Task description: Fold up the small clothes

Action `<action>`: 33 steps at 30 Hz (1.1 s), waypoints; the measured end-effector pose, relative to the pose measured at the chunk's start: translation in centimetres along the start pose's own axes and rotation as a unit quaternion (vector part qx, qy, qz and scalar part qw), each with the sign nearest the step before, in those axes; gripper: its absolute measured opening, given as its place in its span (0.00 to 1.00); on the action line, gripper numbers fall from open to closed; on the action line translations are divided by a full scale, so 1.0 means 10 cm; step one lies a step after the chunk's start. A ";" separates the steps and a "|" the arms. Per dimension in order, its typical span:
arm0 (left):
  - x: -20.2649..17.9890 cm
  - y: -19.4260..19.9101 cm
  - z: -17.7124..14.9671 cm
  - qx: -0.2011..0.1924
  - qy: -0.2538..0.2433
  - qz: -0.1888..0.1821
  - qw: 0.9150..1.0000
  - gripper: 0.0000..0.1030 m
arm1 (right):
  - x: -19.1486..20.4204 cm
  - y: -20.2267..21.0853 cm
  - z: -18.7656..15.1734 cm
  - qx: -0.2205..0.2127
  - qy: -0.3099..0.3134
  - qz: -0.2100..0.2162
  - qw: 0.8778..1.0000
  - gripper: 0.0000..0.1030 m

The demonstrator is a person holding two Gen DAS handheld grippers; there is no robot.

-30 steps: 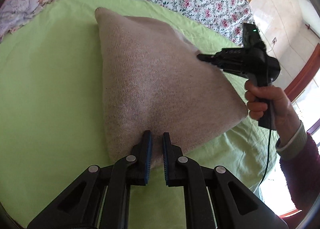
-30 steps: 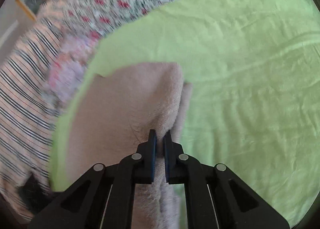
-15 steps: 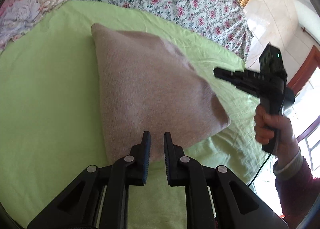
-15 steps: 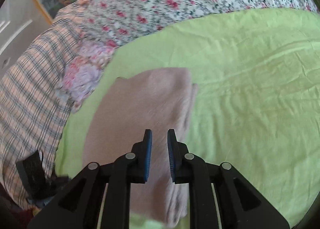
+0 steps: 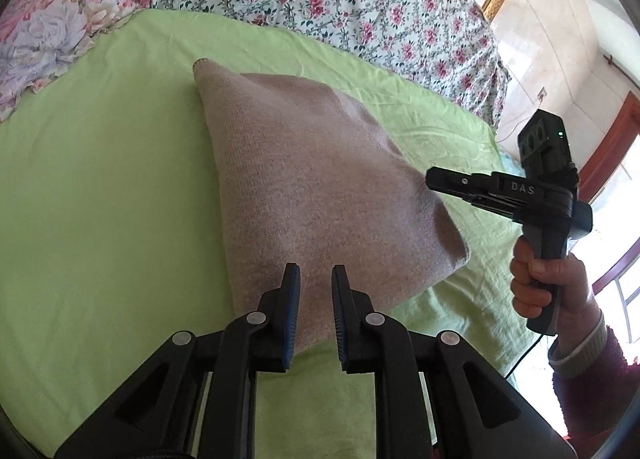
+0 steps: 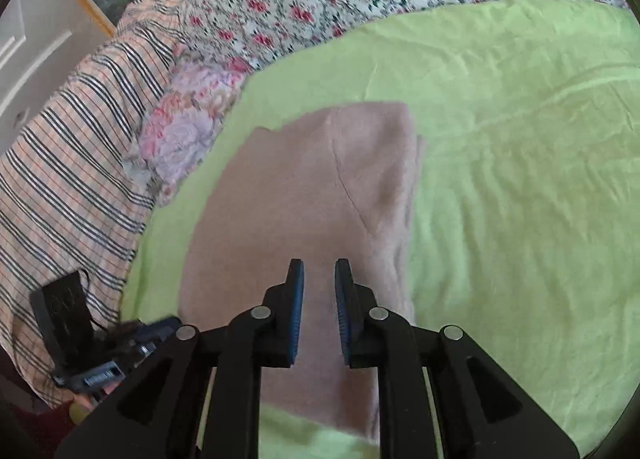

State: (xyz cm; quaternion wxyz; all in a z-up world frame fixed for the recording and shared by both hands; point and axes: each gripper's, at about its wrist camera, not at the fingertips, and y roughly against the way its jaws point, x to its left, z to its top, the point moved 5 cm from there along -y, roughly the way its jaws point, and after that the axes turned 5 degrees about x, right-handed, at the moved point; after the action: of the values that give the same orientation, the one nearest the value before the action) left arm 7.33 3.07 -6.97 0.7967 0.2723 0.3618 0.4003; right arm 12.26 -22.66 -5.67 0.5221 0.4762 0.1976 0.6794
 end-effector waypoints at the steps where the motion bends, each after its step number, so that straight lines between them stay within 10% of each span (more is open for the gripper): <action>1: 0.01 -0.03 -0.02 0.006 0.000 0.004 1.000 0.15 | -0.04 -0.02 -0.04 0.005 -0.001 -0.007 1.000 0.17; 33: 0.01 0.01 -0.14 0.013 -0.002 0.014 1.000 0.15 | -0.03 0.17 -0.59 0.022 0.031 -0.056 0.998 0.17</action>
State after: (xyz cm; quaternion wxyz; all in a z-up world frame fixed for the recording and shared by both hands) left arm 6.20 3.39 -7.75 0.7881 0.2884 0.3610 0.4066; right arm 6.31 -22.19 -7.29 0.5419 0.4547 0.2551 0.6591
